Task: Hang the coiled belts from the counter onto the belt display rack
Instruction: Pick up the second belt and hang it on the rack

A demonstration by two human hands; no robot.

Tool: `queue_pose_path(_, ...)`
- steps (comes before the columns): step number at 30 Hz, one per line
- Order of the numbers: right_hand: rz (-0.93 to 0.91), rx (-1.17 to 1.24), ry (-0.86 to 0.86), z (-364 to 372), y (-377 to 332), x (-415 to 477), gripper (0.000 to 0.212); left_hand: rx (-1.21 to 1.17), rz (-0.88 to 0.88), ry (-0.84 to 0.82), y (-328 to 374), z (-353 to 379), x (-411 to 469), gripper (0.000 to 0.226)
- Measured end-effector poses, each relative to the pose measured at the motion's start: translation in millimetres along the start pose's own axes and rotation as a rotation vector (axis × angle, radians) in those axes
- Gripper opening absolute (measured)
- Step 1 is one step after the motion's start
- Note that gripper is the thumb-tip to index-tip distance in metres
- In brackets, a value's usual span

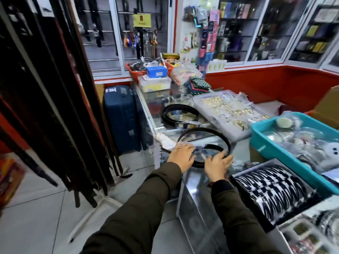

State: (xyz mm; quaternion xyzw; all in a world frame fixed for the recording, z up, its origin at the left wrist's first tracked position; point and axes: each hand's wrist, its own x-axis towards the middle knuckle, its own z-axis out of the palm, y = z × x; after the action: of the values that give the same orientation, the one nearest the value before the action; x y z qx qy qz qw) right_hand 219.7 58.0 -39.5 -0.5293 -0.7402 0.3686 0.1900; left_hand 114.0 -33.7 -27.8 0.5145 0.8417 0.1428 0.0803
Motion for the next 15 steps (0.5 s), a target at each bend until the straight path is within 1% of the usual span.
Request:
queue_pose_path(2,0.046,-0.022,-0.012,-9,-3,14,0.077,0.029,-0.027,-0.040,8,4,11,0.051)
queue_pose_path(3,0.077,-0.017,-0.023,-12,-6,21,0.078,0.054,-0.044,-0.020,12,6,15,0.050)
queue_pose_path(6,0.141,-0.051,-0.044,-17,-12,39,0.080,0.033,-0.090,0.141,19,12,23,0.038)
queue_pose_path(8,0.138,-0.109,-0.045,-17,-12,46,0.082,-0.064,-0.150,0.183,24,14,26,0.033)
queue_pose_path(11,0.167,-0.147,-0.098,-14,-11,47,0.089,-0.299,-0.342,0.132,27,13,32,0.042)
queue_pose_path(13,0.167,-0.182,-0.170,-14,-9,43,0.093,-0.393,-0.460,0.108,28,10,39,0.047)
queue_pose_path(15,0.155,-0.237,-0.290,-17,-9,35,0.091,-0.488,-0.589,0.113,27,7,44,0.051)
